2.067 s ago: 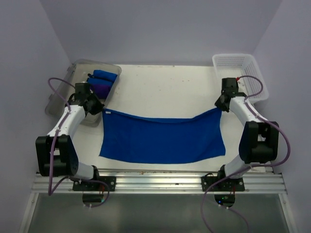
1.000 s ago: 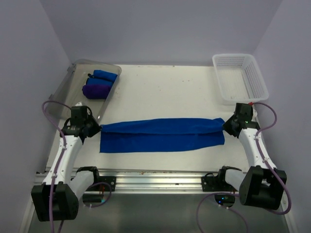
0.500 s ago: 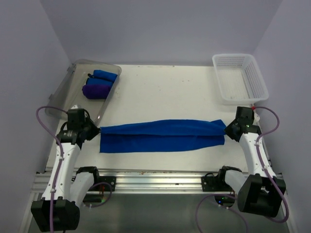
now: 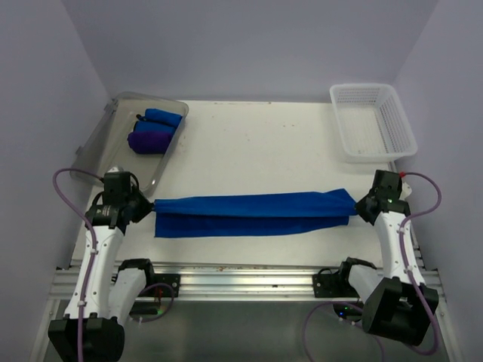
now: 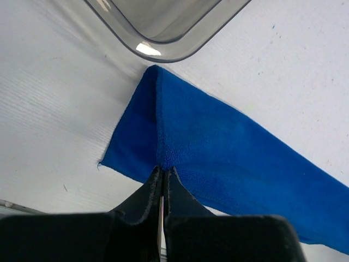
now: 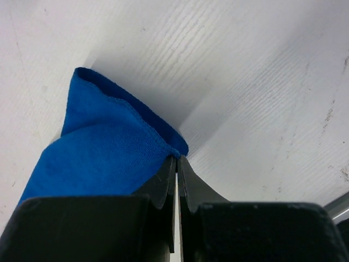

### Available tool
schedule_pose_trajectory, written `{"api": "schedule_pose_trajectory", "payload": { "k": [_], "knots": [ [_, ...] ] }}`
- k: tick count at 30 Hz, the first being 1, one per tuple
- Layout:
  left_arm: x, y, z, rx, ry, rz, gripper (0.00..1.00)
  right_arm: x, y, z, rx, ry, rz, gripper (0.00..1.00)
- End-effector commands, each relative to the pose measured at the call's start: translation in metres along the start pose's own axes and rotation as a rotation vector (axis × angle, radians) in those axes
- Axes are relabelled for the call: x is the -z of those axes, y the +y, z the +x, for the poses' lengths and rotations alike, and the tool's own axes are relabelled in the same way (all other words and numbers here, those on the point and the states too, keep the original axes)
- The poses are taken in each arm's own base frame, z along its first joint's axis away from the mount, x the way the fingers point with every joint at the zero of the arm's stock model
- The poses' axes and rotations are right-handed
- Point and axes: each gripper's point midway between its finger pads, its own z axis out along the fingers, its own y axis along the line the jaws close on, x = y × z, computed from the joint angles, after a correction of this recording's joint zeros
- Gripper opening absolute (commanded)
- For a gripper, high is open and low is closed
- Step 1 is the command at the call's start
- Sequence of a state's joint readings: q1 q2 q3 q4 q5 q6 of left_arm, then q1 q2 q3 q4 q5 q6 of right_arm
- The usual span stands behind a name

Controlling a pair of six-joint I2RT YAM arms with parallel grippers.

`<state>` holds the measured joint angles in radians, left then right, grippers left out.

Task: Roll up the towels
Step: Fold the towel

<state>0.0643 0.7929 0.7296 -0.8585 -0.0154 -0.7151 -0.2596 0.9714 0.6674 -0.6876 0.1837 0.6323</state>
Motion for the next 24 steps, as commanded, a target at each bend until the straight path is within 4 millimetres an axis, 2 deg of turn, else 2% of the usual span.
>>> {"api": "schedule_pose_trajectory", "payload": {
  "k": [1, 12, 13, 14, 15, 16, 17, 18, 19, 21, 22, 23, 24],
  "knots": [
    [-0.003, 0.009, 0.006, 0.033, 0.015, -0.042, 0.0, -0.004, -0.005, 0.007, 0.002, 0.017, 0.007, 0.0],
    [-0.018, 0.022, 0.033, 0.114, 0.072, -0.065, 0.0, -0.015, 0.002, 0.025, -0.007, 0.085, -0.034, 0.0],
    [-0.021, 0.021, 0.034, 0.118, 0.077, -0.057, 0.17, -0.014, 0.005, 0.026, -0.003, 0.094, -0.05, 0.15],
    [-0.022, 0.02, 0.033, 0.115, 0.077, -0.057, 0.27, -0.014, 0.008, 0.025, 0.002, 0.092, -0.071, 0.21],
    [-0.022, 0.016, 0.035, 0.113, 0.098, -0.04, 0.38, -0.011, 0.011, 0.024, 0.002, 0.088, -0.087, 0.35],
    [-0.021, 0.014, 0.033, 0.107, 0.096, -0.037, 0.46, -0.009, 0.014, 0.021, 0.004, 0.077, -0.099, 0.41],
    [-0.018, 0.011, 0.026, 0.103, 0.08, -0.033, 0.63, -0.007, 0.014, 0.019, 0.01, 0.07, -0.104, 0.47],
    [-0.016, 0.01, 0.022, 0.1, 0.068, -0.034, 0.66, -0.002, 0.018, 0.011, 0.011, 0.04, -0.12, 0.54],
    [-0.013, 0.013, 0.016, 0.097, 0.04, -0.06, 0.68, 0.001, 0.018, 0.007, 0.011, 0.025, -0.122, 0.56],
    [-0.001, 0.006, -0.004, 0.097, -0.034, -0.043, 0.69, 0.011, 0.026, -0.006, 0.028, -0.012, -0.159, 0.58],
    [0.002, -0.004, -0.013, 0.082, -0.065, 0.007, 0.64, 0.015, 0.036, -0.008, 0.035, -0.011, -0.206, 0.58],
    [0.002, -0.015, -0.015, 0.072, -0.072, 0.068, 0.61, 0.018, 0.043, -0.014, 0.046, -0.028, -0.233, 0.57],
    [0.004, -0.039, -0.018, 0.051, -0.072, 0.197, 0.53, 0.019, 0.054, -0.015, 0.053, -0.023, -0.279, 0.51]
  ]
}}
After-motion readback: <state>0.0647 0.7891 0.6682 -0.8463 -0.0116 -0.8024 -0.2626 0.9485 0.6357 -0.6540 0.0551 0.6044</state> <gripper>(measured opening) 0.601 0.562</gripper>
